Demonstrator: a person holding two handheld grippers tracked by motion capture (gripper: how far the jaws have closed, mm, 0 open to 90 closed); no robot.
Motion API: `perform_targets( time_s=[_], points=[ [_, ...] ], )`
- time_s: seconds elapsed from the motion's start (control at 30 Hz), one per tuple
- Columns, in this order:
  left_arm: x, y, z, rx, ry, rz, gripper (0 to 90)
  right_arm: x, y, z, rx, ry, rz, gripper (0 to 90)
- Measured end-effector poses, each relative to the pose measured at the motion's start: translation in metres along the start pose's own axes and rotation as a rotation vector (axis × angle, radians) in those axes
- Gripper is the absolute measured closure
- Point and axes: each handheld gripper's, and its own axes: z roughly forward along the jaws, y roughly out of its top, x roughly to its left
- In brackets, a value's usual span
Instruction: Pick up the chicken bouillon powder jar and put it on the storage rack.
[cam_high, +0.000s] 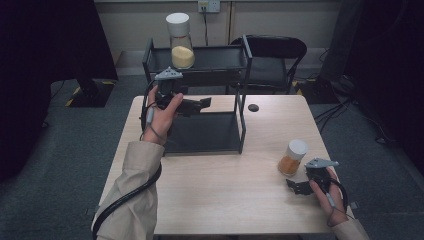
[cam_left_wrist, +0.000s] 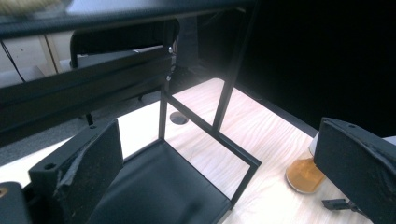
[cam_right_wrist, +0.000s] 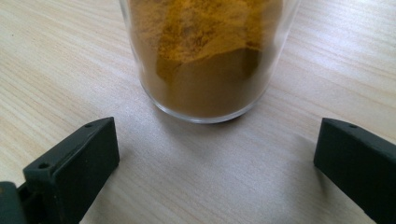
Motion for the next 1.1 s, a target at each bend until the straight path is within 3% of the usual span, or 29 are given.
perform_targets(
  time_s=[0.33, 0.43, 0.7, 1.1],
  points=[
    [0.001, -0.02, 0.001, 0.009, -0.01, -0.003, 0.7, 0.0, 0.0, 0.0, 0.0, -0.001, 0.0, 0.0],
    [0.001, -0.024, 0.001, 0.015, -0.012, 0.013, 0.8, 0.0, 0.0, 0.0, 0.0, -0.001, 0.001, 0.0],
    [0.003, -0.042, 0.001, 0.01, -0.028, -0.002, 0.8, 0.001, 0.0, 0.0, 0.001, -0.002, 0.003, 0.0],
    [0.01, -0.064, -0.001, 0.042, -0.019, -0.023, 0.7, 0.001, 0.0, 0.0, 0.001, -0.002, 0.003, 0.0]
  ],
)
